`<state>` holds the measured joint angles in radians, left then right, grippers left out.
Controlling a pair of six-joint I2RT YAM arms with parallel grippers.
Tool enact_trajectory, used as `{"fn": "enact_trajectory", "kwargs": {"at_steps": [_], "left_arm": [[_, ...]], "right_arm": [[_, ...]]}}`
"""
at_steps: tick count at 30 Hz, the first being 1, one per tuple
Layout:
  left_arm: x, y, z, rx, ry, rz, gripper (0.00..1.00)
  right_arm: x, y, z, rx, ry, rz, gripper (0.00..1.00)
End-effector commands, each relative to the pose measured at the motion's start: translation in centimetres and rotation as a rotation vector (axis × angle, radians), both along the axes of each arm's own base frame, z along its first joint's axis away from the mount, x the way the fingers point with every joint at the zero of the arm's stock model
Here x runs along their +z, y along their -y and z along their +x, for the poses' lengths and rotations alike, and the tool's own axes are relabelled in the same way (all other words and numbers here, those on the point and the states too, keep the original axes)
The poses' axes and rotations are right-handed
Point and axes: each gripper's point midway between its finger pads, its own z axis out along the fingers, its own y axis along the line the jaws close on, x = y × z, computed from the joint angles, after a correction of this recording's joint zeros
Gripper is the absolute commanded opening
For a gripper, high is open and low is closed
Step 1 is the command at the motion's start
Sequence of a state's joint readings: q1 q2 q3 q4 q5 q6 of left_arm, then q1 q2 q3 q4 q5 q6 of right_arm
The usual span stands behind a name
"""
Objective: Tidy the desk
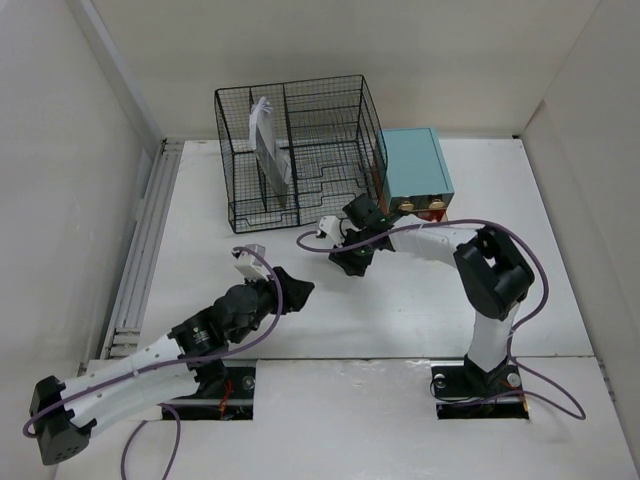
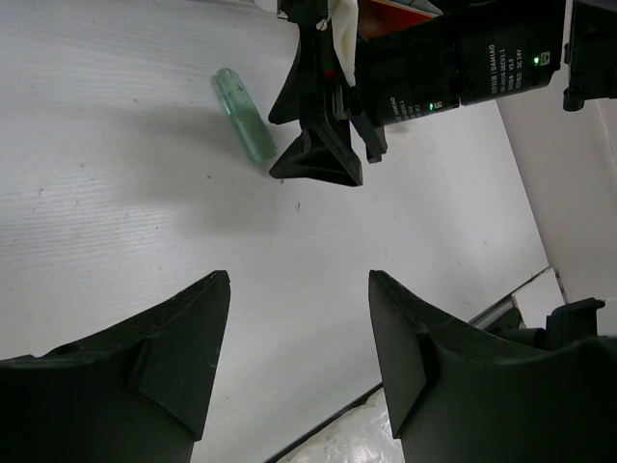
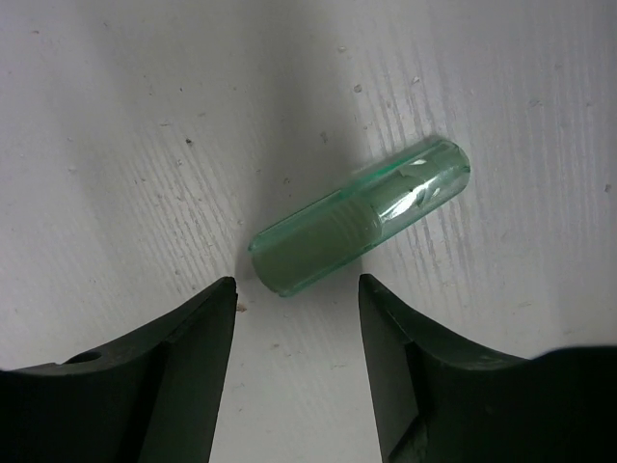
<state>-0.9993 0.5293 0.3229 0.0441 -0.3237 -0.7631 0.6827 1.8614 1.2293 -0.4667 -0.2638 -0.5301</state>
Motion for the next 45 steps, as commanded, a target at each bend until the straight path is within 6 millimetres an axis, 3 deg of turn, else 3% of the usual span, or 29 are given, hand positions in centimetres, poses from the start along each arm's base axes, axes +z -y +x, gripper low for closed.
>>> {"fn": "enact_trajectory", "kwargs": {"at_steps": [1,9,17,29,36,37,40,41,42,44,45], "left_arm": [[0.7,0.1,0.3,0.012,0.011,-0.022,0.56],[0.9,0.1,0.4,0.01,0.021,-0.023,0.56],[1.0,0.1,0.2,0.001,0.02,-0.025,0.56],[1.0,0.1,0.2,0.001,0.02,-0.025,0.56],[1.0,-0.1,0.2,0.01,0.023,-0.025,0.56],[0.8,-0.2,0.2,0.01,0.018,-0.018,0.56],[1.0,-0.2,0.1,0.01,0.023,-0.025,0.56],[1.0,-0.2,0.1,0.01,0.023,-0.025,0.56],[1.3,-0.3,0.1,0.01,0.028,-0.033,0.56],[1.1,-0.4,0.1,0.01,0.023,-0.025,0.56],[1.1,-0.4,0.1,0.01,0.023,-0.025,0.56]], "right_arm": [[1.1,-1.5,0.5,0.016,0.03,0.04,0.59],[3.2,-2.9,0.3,-0.023,-0.029,0.097,0.58],[1.0,-3.3,-0.2,-0.156,-0.117,0.091,0.7],[0.2,-1.9,2.3,-0.338,0.004,0.044,0.7],[-0.6,-1.2,2.3,-0.365,0.027,-0.001,0.48],[-0.7,-1.0,2.1,-0.365,0.02,-0.009,0.38],[-0.7,-1.0,2.1,-0.365,0.02,-0.009,0.22],[-0.8,-1.0,1.9,-0.348,0.014,-0.015,0.08],[-0.8,-0.9,1.9,-0.338,0.02,-0.018,0.03],[0.1,-1.3,1.9,-0.269,0.029,-0.011,0.0],[1.6,-2.0,1.7,-0.219,0.047,0.009,0.0]]}}
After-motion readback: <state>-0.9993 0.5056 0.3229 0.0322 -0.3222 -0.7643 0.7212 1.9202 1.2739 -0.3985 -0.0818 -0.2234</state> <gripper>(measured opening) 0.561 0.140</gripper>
